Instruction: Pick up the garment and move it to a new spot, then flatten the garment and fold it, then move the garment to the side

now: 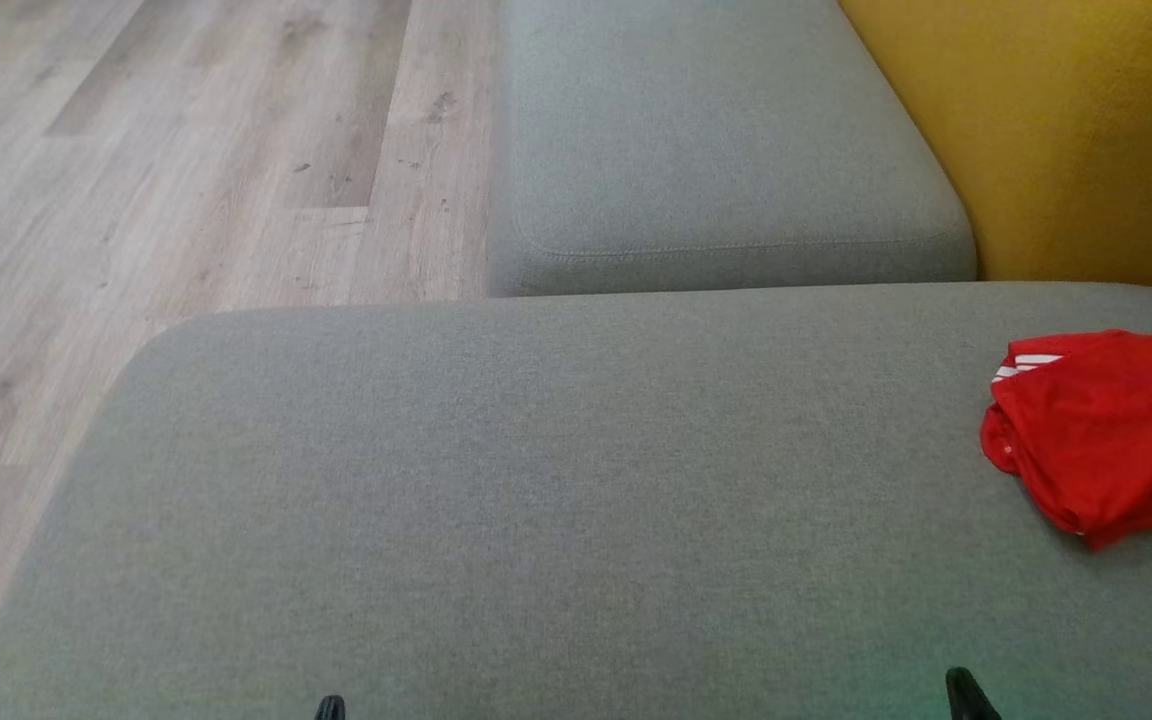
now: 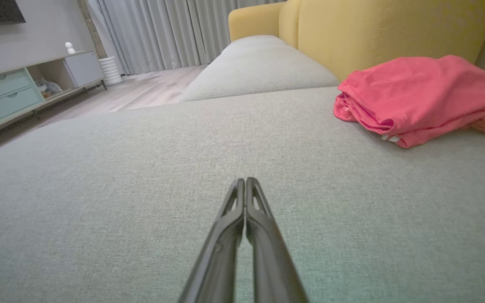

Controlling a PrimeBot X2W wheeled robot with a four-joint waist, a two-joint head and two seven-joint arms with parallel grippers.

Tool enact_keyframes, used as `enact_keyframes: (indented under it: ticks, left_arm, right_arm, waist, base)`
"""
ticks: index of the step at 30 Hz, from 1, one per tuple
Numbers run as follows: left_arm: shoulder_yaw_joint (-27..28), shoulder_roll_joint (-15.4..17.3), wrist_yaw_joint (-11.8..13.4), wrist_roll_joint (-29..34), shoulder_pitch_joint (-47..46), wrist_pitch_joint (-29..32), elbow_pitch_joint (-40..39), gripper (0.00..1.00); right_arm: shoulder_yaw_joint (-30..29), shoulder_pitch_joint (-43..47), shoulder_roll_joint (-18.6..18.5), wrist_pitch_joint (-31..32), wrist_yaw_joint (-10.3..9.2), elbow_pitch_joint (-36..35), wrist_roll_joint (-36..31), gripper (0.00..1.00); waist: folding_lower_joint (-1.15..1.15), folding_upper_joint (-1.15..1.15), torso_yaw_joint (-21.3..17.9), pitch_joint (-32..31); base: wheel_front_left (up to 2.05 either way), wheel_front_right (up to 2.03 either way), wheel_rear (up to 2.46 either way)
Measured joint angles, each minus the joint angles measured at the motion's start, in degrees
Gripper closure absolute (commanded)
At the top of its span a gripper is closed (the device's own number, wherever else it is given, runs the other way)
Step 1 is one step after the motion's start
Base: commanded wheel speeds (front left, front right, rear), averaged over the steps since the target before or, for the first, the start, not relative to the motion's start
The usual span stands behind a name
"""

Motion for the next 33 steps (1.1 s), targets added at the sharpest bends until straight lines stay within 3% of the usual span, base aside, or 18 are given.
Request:
enact_keyframes:
  ticks: [33]
  left_arm:
    - [3.53,-0.02,-1.77,-22.56,-4.98,5.61,-0.04,1.00]
  right_arm:
    - [-2.19,-5.20,0.04,5.42,0.00,-0.03,22.97,1.00]
  waist:
    - [0.01,0.00,-0.60,3.33]
  base:
    - [0.00,0.00,0.00]
